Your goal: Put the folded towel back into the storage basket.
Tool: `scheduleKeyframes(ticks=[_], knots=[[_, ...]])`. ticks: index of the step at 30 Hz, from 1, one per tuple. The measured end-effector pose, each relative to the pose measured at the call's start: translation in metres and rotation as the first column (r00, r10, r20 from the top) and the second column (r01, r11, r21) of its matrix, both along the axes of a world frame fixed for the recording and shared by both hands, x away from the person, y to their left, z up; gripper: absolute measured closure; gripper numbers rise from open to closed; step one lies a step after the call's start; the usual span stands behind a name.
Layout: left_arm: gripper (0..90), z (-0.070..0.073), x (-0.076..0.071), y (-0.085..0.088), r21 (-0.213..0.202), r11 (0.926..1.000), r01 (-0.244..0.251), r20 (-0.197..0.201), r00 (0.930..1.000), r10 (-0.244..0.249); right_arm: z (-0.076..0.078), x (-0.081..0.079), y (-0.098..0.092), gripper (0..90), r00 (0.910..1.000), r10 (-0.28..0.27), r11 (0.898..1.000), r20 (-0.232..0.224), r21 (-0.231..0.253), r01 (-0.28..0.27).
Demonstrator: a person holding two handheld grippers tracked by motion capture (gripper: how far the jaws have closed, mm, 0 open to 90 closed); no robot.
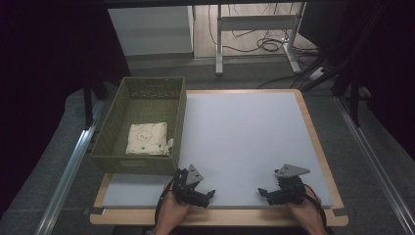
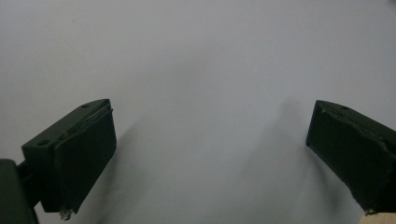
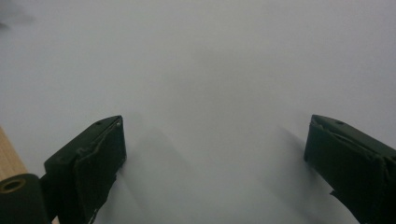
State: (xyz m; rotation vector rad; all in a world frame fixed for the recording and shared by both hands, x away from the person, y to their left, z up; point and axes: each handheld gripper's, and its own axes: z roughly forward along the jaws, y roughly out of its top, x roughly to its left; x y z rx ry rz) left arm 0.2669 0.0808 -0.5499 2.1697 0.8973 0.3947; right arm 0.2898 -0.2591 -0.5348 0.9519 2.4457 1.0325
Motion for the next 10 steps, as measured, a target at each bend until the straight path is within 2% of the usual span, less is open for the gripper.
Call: scheduleKeyframes(ticks=[1, 4, 10], knots=[[2.3, -0.0003, 0.0000, -0.0001, -0.004, 1.0000, -0.002, -0.002, 1.0000, 0.002, -0.0011, -0.0010, 0.0007, 4.7, 0.9999, -0.003, 1.000, 0.013, -0.005, 0.003], [3.4, -0.0020, -0.0001, 0.0014, -0.029, 0.9994, -0.016, -0.019, 0.9997, 0.015, -0.0046, -0.0031, 0.0003, 3.8, 0.9994, -0.010, 1.000, 0.032, 0.023, 0.010], [4.9, -0.0049, -0.0064, 0.0008, -0.049, 0.9977, -0.047, 0.007, 0.9988, 0.048, -0.0065, -0.0051, 0.0008, 3.7, 0.9985, -0.030, 0.999, 0.046, 0.035, 0.028]])
